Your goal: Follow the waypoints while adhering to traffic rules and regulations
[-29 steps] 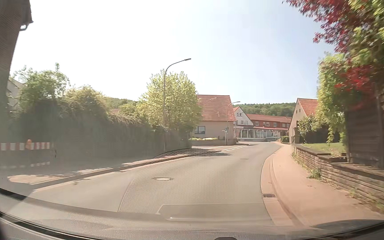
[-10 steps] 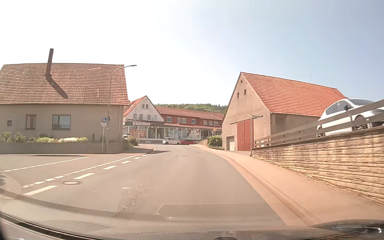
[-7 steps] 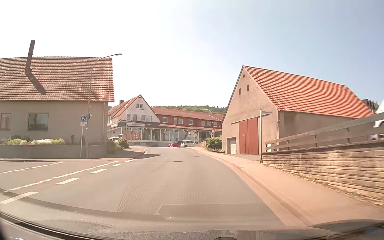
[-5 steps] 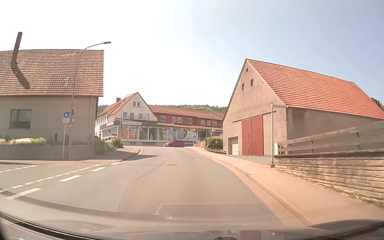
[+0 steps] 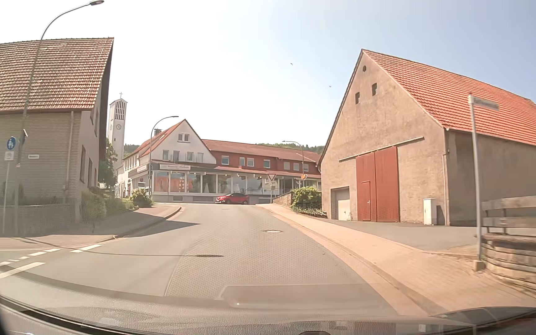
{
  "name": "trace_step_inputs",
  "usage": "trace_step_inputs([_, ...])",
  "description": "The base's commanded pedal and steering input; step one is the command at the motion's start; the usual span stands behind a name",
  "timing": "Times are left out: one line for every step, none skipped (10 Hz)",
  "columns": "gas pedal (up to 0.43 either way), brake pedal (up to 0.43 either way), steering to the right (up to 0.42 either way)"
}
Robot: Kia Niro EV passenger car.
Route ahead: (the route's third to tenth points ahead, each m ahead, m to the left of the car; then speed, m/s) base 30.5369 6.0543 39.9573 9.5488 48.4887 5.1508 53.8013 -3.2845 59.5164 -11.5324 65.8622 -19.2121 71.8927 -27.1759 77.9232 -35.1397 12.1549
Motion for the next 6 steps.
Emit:
trace_step_inputs([0.0,0.0,-0.02])
trace_step_inputs([0.0,0.0,-0.028])
trace_step_inputs([0.0,0.0,-0.036])
trace_step_inputs([0.0,0.012,-0.04])
trace_step_inputs([0.0,0.049,-0.046])
trace_step_inputs([0.0,0.061,-0.048])
